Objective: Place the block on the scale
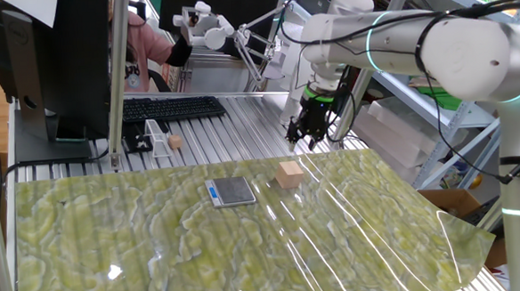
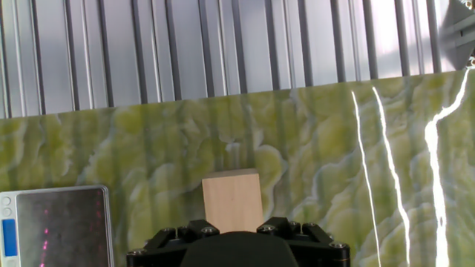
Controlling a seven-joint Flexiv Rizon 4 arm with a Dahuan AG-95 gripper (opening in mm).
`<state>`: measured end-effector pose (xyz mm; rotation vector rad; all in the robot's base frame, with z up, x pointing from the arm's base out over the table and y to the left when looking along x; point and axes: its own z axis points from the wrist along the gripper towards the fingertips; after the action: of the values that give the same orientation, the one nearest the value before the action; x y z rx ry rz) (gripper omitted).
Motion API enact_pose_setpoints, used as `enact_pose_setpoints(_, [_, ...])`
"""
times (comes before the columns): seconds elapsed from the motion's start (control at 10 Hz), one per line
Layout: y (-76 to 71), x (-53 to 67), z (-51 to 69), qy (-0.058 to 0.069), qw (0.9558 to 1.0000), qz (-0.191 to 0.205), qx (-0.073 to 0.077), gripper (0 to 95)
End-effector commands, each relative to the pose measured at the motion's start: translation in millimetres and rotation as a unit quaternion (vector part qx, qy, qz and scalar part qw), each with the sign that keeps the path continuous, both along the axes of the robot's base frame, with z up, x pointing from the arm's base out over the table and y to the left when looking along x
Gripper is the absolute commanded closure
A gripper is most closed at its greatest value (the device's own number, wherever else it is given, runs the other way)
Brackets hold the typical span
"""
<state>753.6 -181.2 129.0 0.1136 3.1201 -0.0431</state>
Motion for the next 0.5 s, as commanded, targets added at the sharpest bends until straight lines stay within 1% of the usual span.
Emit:
enact_pose_setpoints(0.1, [2.6, 0.3, -6.1, 0.002, 1.0, -0.002, 0.001, 38.0])
enact_pose_setpoints(0.5, [8.6, 5.9, -24.3, 0.0, 1.0, -0.005, 0.001, 38.0])
